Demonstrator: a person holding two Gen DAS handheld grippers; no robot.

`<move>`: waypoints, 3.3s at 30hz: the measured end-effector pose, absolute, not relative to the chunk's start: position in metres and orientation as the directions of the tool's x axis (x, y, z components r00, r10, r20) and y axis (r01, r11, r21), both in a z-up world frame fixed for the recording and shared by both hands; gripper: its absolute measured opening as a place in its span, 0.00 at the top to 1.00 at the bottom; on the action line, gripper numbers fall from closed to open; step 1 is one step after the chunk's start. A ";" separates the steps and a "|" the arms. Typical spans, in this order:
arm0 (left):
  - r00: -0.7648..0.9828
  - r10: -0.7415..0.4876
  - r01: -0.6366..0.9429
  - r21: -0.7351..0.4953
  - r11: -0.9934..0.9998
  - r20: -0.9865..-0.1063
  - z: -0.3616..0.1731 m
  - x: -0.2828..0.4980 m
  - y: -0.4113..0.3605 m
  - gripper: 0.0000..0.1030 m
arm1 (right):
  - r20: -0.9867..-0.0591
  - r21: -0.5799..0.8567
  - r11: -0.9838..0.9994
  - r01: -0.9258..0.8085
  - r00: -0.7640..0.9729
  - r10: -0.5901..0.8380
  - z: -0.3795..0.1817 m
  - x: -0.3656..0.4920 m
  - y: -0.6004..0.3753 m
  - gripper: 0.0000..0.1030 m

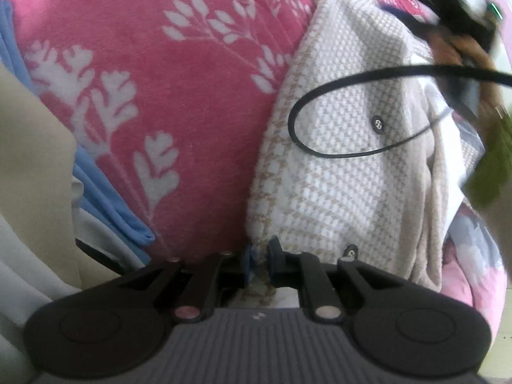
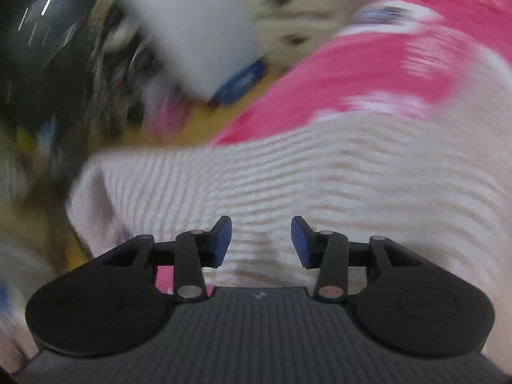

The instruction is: Fold clothes

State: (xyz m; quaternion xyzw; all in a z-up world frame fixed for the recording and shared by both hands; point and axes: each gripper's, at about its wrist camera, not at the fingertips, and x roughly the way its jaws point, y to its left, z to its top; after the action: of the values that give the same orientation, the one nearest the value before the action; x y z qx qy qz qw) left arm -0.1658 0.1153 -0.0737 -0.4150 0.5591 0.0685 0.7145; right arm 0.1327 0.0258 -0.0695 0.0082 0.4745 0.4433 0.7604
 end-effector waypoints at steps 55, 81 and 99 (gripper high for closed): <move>0.223 -0.326 -0.645 -0.390 0.657 -0.919 -0.094 -0.158 0.124 0.75 | -0.718 0.410 0.635 -0.655 0.198 0.667 -0.137 0.251 -0.123 0.64; 0.175 -0.311 -0.662 -0.346 0.665 -0.934 -0.097 -0.170 0.143 0.73 | -0.686 0.232 0.554 -0.800 0.269 0.676 -0.092 0.230 -0.137 0.91; 0.152 -0.334 -0.652 -0.348 0.673 -0.930 -0.099 -0.186 0.164 0.59 | -0.800 0.011 0.566 -0.824 0.332 0.499 -0.122 0.195 -0.066 0.87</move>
State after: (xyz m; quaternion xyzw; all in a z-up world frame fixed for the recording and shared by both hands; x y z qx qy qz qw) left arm -0.1863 0.1637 -0.0987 -0.3855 0.6396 0.1219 0.6538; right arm 0.1952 -0.0665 -0.1225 -0.2041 0.3983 0.4186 0.7902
